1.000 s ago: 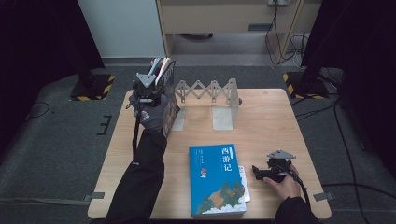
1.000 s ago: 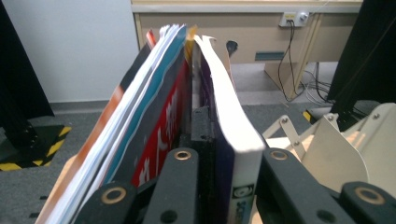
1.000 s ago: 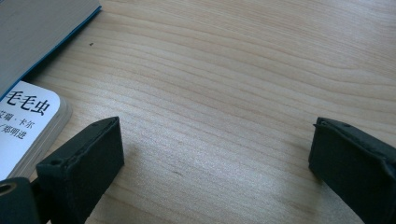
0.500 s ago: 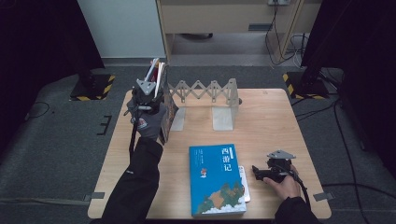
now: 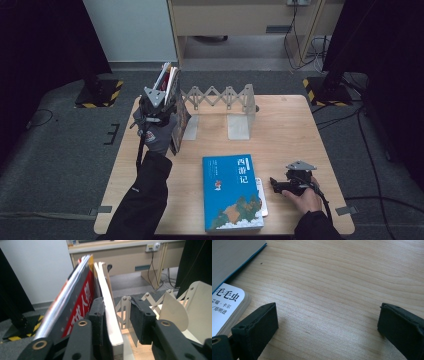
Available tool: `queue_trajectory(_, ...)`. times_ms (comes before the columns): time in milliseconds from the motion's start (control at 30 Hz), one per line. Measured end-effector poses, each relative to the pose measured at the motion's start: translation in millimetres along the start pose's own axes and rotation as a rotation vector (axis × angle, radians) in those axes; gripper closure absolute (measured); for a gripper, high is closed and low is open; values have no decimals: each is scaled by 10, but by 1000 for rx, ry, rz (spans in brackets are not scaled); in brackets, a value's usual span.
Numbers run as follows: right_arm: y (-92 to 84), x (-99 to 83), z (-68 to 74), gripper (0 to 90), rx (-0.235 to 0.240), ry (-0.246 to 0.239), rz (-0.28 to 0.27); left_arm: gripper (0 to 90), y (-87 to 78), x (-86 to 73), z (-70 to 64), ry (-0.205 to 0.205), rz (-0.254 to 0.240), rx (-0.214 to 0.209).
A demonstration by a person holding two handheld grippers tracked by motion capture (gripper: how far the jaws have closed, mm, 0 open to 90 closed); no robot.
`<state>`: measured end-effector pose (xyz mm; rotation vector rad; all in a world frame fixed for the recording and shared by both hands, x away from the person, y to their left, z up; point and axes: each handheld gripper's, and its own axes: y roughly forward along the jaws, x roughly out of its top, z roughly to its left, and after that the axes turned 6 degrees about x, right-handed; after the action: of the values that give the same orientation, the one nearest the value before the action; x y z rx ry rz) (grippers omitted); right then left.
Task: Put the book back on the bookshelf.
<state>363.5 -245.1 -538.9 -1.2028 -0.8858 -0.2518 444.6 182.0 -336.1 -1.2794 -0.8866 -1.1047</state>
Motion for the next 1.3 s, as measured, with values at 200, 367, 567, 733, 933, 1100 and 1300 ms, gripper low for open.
queue_trajectory(200,0,0,0,34,0,0,1,597,-116,65,17,2,-28,-8)
queue_trajectory(367,-1,0,-1,34,0,-1,0,573,-203,100,18,-10,-47,-41)
queue_trajectory(567,1,0,0,34,-1,-1,-1,545,-342,172,9,-16,-64,-85)
queue_trajectory(733,1,0,2,33,-1,1,0,528,-440,207,28,-3,-76,-96)
queue_trajectory(933,5,2,-2,14,-6,9,5,495,-566,201,54,-20,-84,-137)
queue_trajectory(1100,10,4,-8,8,-8,4,6,457,-660,136,74,-23,-80,-172)
queue_trajectory(1300,-7,12,-15,67,-16,17,2,429,-713,-72,125,-57,-42,-216)
